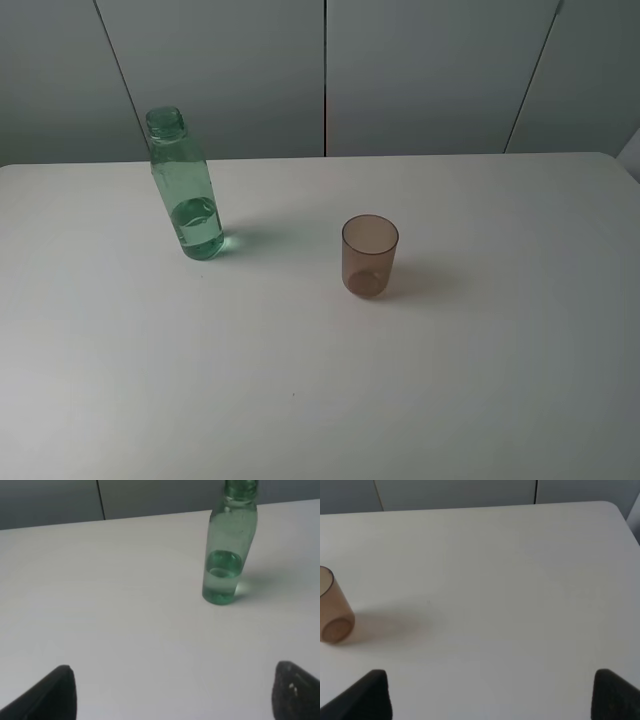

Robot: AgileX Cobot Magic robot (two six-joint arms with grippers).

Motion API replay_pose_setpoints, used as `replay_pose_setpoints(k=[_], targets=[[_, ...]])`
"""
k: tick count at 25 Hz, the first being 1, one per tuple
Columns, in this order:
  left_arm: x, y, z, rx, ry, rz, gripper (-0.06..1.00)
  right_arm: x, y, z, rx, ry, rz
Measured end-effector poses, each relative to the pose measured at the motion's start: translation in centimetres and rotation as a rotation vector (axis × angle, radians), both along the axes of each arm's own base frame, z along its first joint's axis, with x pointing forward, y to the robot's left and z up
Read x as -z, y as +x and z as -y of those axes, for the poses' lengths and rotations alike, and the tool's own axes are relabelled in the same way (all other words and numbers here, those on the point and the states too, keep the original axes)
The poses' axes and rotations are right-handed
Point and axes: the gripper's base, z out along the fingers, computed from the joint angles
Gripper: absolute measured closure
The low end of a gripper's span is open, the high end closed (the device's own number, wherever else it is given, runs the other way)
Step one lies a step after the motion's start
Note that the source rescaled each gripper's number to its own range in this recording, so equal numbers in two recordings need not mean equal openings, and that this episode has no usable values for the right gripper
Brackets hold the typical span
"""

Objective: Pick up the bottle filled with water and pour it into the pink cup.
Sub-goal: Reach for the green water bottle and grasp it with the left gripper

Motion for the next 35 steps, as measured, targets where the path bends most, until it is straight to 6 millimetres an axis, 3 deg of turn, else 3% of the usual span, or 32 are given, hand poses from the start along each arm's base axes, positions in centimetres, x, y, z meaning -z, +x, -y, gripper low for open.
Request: replay_pose_setpoints(k=[3, 6, 12, 16, 20, 23, 29, 35], targets=[[-0.9, 3.8, 0.7, 0.079, 0.007, -0.057, -0.06, 0.0, 0.0, 0.0, 0.000, 0.000, 0.000], [-0.4, 7.7, 1.6, 0.169, -0.004, -0.111, -0.06, 0.0, 0.0, 0.0, 0.000, 0.000, 0.000], [2.4, 14.9, 2.0, 0.195, 0.035, -0.181, -0.05, 0.0, 0.0, 0.0, 0.000, 0.000, 0.000], [4.3, 18.1, 4.0, 0.320, 0.126, -0.139, -0.05, 0.0, 0.0, 0.0, 0.000, 0.000, 0.000], [5.8, 20.1, 6.2, 0.400, 0.175, -0.095, -0.04, 0.0, 0.0, 0.0, 0.000, 0.000, 0.002], [8.0, 20.7, 7.0, 0.364, 0.180, -0.058, -0.04, 0.0, 0.0, 0.0, 0.000, 0.000, 0.002], [12.9, 19.3, 6.5, 0.208, 0.223, 0.020, -0.04, 0.0, 0.0, 0.0, 0.000, 0.000, 0.002], [14.7, 18.9, 6.1, 0.144, 0.227, 0.059, -0.04, 0.0, 0.0, 0.0, 0.000, 0.000, 0.002]])
